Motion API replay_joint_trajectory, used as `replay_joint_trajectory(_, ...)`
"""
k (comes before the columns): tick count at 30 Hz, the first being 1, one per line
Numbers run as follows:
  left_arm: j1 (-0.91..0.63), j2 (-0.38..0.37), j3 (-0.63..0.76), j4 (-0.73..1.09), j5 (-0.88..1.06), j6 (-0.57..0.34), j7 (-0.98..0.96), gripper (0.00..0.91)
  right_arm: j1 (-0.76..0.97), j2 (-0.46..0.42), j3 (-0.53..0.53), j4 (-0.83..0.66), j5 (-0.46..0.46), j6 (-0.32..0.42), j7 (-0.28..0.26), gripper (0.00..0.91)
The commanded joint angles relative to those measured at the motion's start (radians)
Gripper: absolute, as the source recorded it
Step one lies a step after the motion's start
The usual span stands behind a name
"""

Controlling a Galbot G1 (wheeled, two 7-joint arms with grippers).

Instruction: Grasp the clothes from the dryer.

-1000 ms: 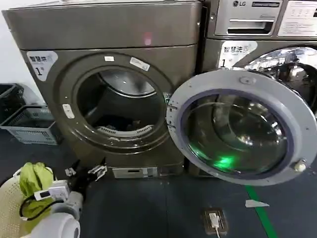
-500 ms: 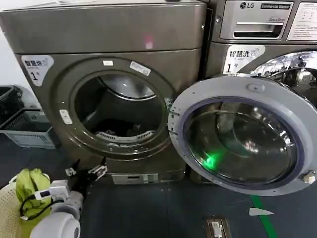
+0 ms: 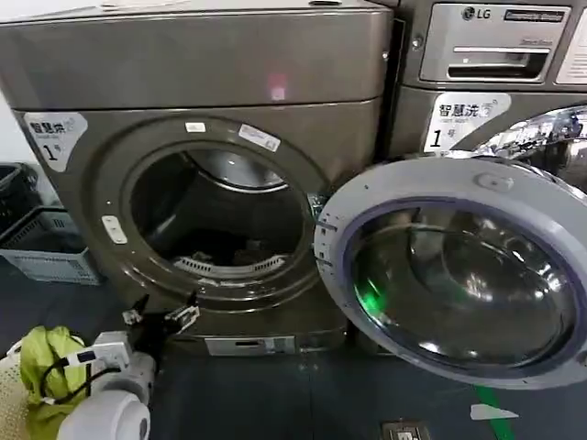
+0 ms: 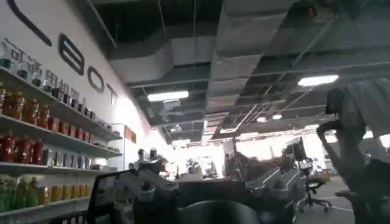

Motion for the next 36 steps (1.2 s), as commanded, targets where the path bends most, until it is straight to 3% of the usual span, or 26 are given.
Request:
replay_joint_trajectory(1, -0.002, 0.000, 0.001, 0.005, 0.002, 0.049, 0.001, 0.907, 0.001, -0.001, -0.001, 0.002, 0.000, 0.001, 0.000, 0.907)
replay_joint_trajectory(36, 0.006, 0.003, -0.001, 0.004, 0.018, 0.049, 0.005, 0.907, 0.015, 0.013, -0.028, -0.002, -0.006, 0.015, -0.009, 0.907)
